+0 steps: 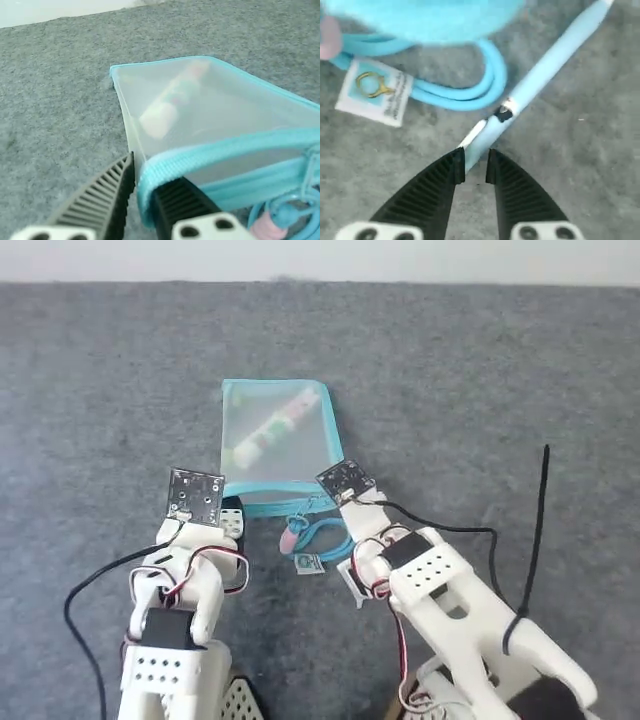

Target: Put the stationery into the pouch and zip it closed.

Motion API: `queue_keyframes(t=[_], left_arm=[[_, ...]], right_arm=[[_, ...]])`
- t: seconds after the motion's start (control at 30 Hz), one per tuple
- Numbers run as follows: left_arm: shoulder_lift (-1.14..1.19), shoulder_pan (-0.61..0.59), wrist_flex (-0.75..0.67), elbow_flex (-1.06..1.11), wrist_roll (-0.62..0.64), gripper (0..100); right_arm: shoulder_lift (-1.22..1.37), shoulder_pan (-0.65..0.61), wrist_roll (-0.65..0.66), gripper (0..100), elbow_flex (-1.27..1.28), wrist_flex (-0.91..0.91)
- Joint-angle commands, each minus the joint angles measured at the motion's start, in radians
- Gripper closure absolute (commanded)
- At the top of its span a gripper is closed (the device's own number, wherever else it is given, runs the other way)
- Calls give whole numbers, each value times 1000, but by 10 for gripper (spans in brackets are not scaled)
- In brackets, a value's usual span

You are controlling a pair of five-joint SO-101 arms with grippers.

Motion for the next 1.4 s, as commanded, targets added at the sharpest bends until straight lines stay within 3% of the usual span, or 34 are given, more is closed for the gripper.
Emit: queue_keyframes(t=[0.0, 0.17, 0.33, 0.5, 0.6, 0.73, 0.87, 0.97, 1.1, 1.37], left_arm=[[8, 2, -29, -5, -15, 987], [8, 2, -29, -4, -15, 987], [8, 2, -29, -4, -15, 987], [8, 2, -29, -4, -17, 987], [8, 3, -29, -2, -17, 987], [8, 3, -48, 7, -17, 987], [8, 3, -49, 13, -17, 987], [8, 3, -49, 13, -17, 987], [8, 3, -49, 13, -17, 987], [8, 3, -49, 10, -17, 987]], right_arm=[[12, 140, 11, 913, -98, 30], [12, 357, 135, 913, -307, 197], [12, 387, 175, 912, -376, 257], [12, 170, 74, 909, -371, 363], [27, 54, 61, 854, -353, 363], [96, -25, 58, 736, -351, 328], [193, -88, 55, 732, -348, 262], [282, -96, -26, 734, -354, 205], [341, -50, -58, 796, -354, 168], [343, 205, -54, 953, -358, 159]])
